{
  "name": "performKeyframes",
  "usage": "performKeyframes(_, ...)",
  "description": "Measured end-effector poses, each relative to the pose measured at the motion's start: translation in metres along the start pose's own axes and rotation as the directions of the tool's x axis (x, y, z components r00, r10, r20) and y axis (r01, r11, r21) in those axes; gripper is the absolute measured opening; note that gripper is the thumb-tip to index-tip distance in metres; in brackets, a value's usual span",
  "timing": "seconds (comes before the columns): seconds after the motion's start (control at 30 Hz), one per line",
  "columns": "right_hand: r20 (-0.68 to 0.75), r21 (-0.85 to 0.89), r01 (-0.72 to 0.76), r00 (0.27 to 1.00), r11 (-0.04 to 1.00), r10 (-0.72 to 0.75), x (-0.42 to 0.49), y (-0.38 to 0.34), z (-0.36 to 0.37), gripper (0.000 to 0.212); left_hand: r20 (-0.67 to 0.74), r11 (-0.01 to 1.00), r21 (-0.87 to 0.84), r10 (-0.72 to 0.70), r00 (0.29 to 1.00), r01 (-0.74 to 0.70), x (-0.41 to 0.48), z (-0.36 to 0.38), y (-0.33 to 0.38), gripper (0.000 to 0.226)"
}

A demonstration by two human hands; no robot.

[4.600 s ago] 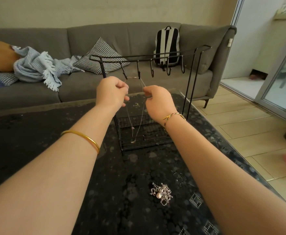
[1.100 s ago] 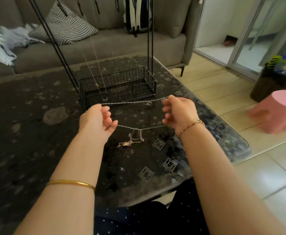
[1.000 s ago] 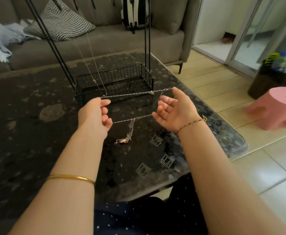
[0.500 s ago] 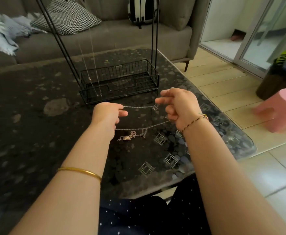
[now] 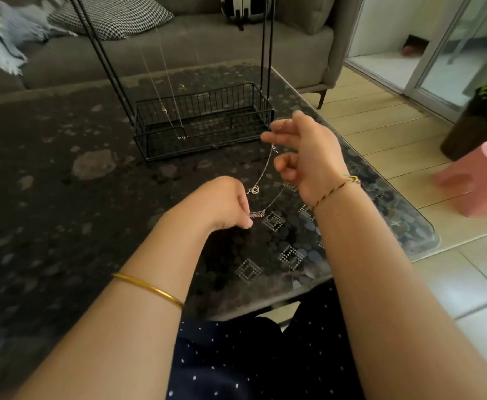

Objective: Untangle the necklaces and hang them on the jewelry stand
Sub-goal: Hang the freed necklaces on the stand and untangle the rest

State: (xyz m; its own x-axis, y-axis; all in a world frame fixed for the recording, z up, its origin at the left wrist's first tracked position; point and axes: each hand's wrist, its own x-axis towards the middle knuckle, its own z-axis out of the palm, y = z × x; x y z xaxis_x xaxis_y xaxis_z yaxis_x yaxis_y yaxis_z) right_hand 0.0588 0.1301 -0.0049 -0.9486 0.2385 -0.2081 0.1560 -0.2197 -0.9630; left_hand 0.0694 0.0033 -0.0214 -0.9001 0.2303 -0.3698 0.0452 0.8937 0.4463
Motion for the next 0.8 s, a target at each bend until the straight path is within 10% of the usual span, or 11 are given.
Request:
performKeyframes(0.37,-0.292,-0.129,0.147,0.939,0.981,-0.179,0.004,0.002,-0.012,0.016,-0.134,0.985,0.062,-0.151,0.979,0.16,0.016,0.004,-0.011,0.04)
performKeyframes(0.8,-0.119,-0.337,0.221,0.954,0.915,-0.275,0.002,0.006,-0.007,0.022,-0.259,0.957,0.02,-0.274,0.926,0.289,0.024,-0.005,-0.026,0.016)
